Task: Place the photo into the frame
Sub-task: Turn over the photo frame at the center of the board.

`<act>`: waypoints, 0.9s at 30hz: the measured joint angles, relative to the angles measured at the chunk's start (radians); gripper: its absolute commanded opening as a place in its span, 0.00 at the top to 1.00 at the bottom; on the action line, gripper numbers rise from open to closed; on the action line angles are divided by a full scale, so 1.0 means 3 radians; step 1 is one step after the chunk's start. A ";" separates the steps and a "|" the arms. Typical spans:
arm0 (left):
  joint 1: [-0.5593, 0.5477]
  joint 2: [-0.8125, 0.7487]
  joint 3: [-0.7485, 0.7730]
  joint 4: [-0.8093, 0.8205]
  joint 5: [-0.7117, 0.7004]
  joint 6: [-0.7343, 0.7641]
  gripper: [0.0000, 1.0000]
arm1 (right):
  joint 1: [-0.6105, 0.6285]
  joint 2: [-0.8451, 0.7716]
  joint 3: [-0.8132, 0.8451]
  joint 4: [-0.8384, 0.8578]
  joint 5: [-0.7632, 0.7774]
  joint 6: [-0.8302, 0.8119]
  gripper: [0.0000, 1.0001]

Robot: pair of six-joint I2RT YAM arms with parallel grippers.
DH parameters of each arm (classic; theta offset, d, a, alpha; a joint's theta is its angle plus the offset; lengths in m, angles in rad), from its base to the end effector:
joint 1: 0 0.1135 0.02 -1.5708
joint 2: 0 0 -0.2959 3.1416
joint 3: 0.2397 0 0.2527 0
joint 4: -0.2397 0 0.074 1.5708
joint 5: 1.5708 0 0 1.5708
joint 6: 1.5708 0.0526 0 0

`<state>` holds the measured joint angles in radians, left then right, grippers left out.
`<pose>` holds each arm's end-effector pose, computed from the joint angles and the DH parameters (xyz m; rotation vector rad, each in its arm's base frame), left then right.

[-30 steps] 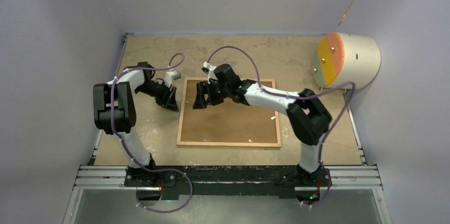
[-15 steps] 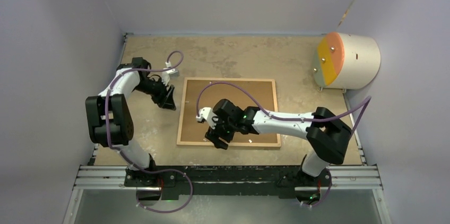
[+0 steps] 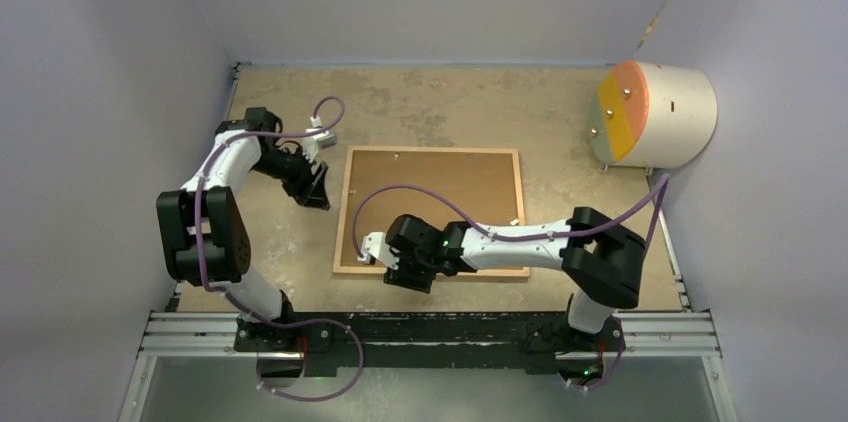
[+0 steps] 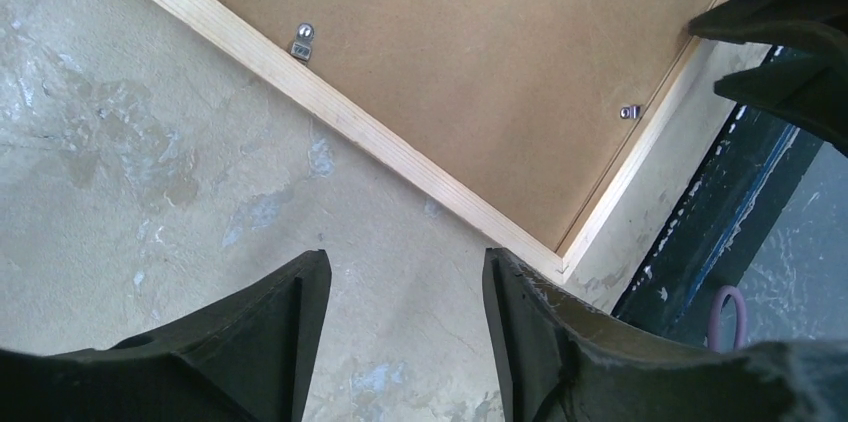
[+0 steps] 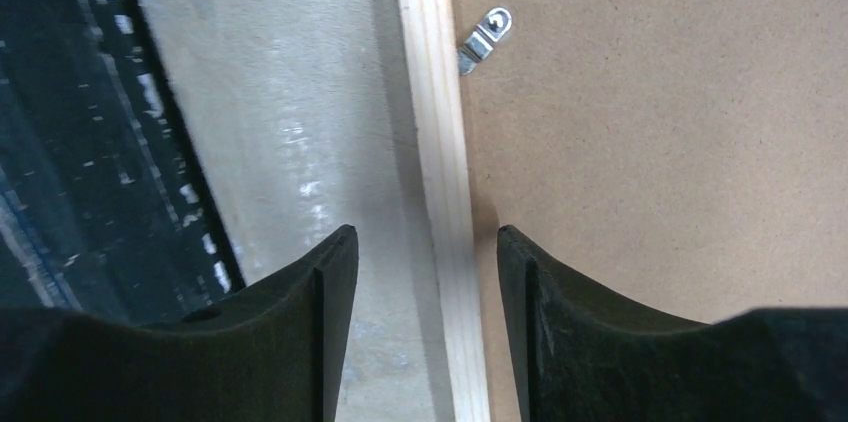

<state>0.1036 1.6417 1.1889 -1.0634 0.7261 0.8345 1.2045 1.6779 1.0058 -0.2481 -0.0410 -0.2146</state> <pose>0.2962 -0.0043 0.2420 0.9676 2.4521 -0.8607 0.1261 0.3348 0.2011 -1.6750 1.9235 0.4546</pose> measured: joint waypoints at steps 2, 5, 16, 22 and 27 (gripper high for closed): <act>0.0000 -0.0039 0.0000 -0.0018 0.0003 0.0024 0.31 | 0.0009 0.0070 0.0000 0.0014 0.0089 -0.0022 0.54; 0.0000 -0.0104 0.0000 -0.0058 0.0011 0.0099 0.27 | 0.0023 0.0114 0.0003 0.0066 0.0202 -0.0058 0.68; 0.0000 -0.0173 0.0014 -0.0205 0.0272 0.0514 0.19 | 0.0048 0.0258 0.0161 0.0127 0.0340 -0.0122 1.00; 0.0008 -0.0310 0.0053 -0.0371 0.0460 0.1157 0.14 | 0.0045 0.0286 0.0221 0.0139 0.0329 -0.0056 1.00; 0.0027 -0.0565 0.0000 -0.0516 0.0462 0.1746 0.14 | -0.0045 0.0379 0.0445 0.0139 0.0220 0.0072 1.00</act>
<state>0.1116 1.4723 1.1889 -1.2182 0.8646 1.3582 1.1912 1.7916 1.1393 -0.2066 0.0250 -0.1928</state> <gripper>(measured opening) 0.859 0.071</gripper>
